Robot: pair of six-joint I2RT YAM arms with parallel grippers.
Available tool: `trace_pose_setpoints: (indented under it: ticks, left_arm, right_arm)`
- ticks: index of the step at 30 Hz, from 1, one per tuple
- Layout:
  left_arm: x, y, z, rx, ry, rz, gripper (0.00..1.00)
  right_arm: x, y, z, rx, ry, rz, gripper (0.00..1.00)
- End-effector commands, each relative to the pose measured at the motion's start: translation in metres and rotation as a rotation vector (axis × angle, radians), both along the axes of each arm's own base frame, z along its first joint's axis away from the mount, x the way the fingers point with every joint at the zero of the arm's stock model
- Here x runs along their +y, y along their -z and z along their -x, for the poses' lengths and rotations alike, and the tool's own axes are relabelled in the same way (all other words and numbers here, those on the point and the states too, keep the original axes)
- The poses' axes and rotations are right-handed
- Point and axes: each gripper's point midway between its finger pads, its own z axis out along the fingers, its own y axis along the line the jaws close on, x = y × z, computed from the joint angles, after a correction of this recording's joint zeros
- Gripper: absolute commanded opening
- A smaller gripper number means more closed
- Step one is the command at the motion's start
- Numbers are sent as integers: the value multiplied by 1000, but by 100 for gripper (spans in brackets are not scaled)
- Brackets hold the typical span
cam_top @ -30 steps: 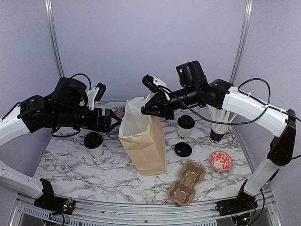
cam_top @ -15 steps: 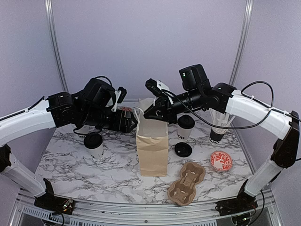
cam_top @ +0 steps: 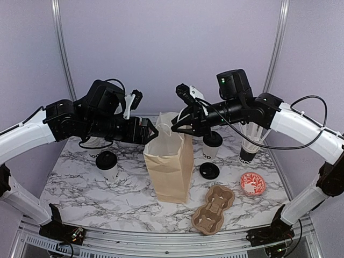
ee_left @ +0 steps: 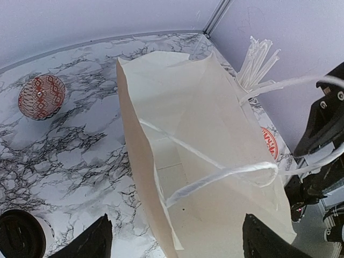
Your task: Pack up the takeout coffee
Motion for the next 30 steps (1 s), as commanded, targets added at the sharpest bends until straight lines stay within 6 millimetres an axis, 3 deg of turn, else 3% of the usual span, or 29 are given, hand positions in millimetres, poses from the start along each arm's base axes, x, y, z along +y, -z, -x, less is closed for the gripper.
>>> trace_pose_setpoints:
  ticks: [1,9,15,21,24,30]
  left_arm:
    - [-12,-3,11,23,41,13,86]
    - [-26,9,-19,-46,-7,-101,87]
    - [-48,22,-26,-40,50,-155,88]
    - [-48,28,-45,-100,20,-257,86]
    - [-46,30,-53,-128,-3,-298,77]
    - [-44,38,-59,-73,26,-288,42]
  right_arm:
    - [-14,-17,-8,-40,48,-15,27]
    - [-17,-18,-9,-24,49,-35,28]
    - [-25,-23,-9,-26,59,-53,28]
    - [-31,-28,-9,-22,63,-71,27]
    - [-33,-30,-9,-24,65,-75,27]
    - [-39,-32,-9,-34,73,-73,27]
